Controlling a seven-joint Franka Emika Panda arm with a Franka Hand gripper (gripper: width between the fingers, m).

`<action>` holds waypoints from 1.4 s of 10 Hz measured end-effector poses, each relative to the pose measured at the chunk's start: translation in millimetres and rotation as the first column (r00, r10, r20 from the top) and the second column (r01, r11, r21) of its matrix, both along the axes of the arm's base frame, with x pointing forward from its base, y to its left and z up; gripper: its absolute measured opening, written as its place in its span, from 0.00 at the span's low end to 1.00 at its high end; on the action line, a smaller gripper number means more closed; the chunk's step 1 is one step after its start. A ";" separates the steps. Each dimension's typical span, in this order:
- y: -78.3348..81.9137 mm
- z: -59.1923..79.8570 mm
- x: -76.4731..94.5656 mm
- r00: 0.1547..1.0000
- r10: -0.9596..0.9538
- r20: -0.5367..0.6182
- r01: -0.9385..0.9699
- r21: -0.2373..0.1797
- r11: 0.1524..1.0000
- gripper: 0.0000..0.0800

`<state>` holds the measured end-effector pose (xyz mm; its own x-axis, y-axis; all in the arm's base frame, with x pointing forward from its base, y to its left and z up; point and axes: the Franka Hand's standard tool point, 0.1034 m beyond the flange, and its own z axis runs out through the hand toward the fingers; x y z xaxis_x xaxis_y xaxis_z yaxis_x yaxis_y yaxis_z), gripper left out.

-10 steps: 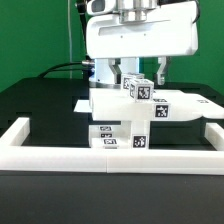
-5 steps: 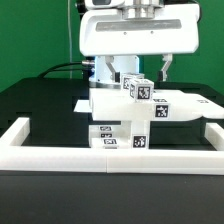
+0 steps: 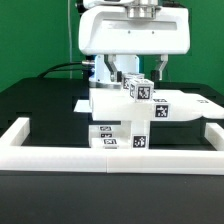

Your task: Assemble chair

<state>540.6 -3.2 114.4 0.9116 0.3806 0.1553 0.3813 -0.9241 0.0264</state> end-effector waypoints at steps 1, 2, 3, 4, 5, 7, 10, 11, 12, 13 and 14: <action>-1.8 0.0 0.0 0.995 0.096 0.000 -0.096 -0.022 0.995 0.81; -3.2 0.0 0.0 0.987 0.159 -0.001 -0.159 -0.038 0.986 0.81; -4.2 -0.1 0.0 0.982 0.190 -0.002 -0.190 -0.044 0.981 0.81; -5.1 -0.5 -0.2 0.974 0.226 -0.005 -0.226 -0.053 0.973 0.66; -5.1 -0.7 -0.2 0.976 0.219 -0.005 -0.219 -0.052 0.974 0.66; -5.2 -0.9 -0.3 0.976 0.219 -0.005 -0.219 -0.052 0.974 0.36; -5.4 -0.9 -0.3 0.984 0.179 -0.005 -0.179 -0.046 0.983 0.36; -6.2 -0.9 -0.4 0.990 0.142 -0.005 -0.142 -0.041 0.989 0.36; -6.5 -1.2 -0.7 0.999 0.044 -0.007 -0.044 -0.025 0.999 0.36; -7.9 -1.6 -0.8 0.996 -0.086 -0.009 0.086 -0.002 0.996 0.36; -9.3 -1.9 -0.8 0.980 -0.196 -0.014 0.196 0.016 0.980 0.36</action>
Offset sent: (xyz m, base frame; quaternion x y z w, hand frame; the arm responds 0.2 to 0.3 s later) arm 0.0000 0.0000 0.0000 0.0000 0.0000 -0.1296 0.9916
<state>539.7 -12.5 112.4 0.9702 0.1916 0.1486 0.1928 -0.9812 0.0063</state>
